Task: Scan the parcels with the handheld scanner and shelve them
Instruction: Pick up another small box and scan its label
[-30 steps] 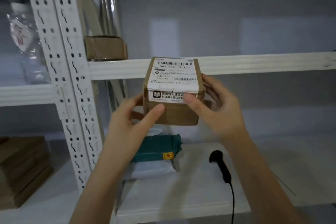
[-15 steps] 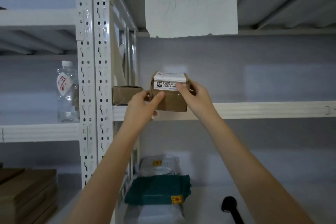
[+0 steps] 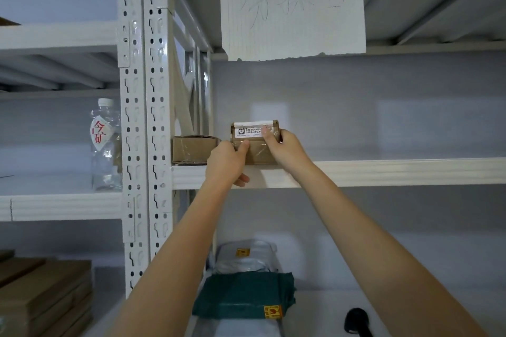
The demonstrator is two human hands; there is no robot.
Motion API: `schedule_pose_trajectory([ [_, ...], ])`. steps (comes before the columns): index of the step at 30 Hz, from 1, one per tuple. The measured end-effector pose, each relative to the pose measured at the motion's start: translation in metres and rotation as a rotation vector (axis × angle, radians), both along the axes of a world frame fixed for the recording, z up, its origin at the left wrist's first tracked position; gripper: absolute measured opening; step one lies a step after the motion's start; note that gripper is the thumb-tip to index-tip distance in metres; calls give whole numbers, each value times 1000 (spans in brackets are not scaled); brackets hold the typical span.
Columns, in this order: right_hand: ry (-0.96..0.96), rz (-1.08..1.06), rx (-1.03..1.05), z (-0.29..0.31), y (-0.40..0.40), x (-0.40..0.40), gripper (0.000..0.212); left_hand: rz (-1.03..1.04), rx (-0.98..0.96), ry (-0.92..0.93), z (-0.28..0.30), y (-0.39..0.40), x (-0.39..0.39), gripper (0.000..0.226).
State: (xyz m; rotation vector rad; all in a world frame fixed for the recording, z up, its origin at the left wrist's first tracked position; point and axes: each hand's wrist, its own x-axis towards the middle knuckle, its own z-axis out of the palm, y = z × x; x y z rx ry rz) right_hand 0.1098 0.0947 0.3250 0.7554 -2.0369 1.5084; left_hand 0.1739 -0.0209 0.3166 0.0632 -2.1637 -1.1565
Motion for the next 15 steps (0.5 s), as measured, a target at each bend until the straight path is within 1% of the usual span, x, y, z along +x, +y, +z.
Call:
schedule_pose_trajectory([
  [5,5,-75,93,5,2,-15,44,50,-28,-29,5,2,-12,35],
  [9,-16,-54,122,5,5,-24,50,96,-63,-47,3,6,-14,37],
  [11,-6,-56,126,3,5,-24,56,123,-89,0,-3,7,-11,40],
  [13,94,-108,94,-10,11,-16,59,202,-135,166,-21,8,-1,47],
  [15,380,-201,-67,-33,24,-2,46,224,-132,347,-51,9,15,50],
])
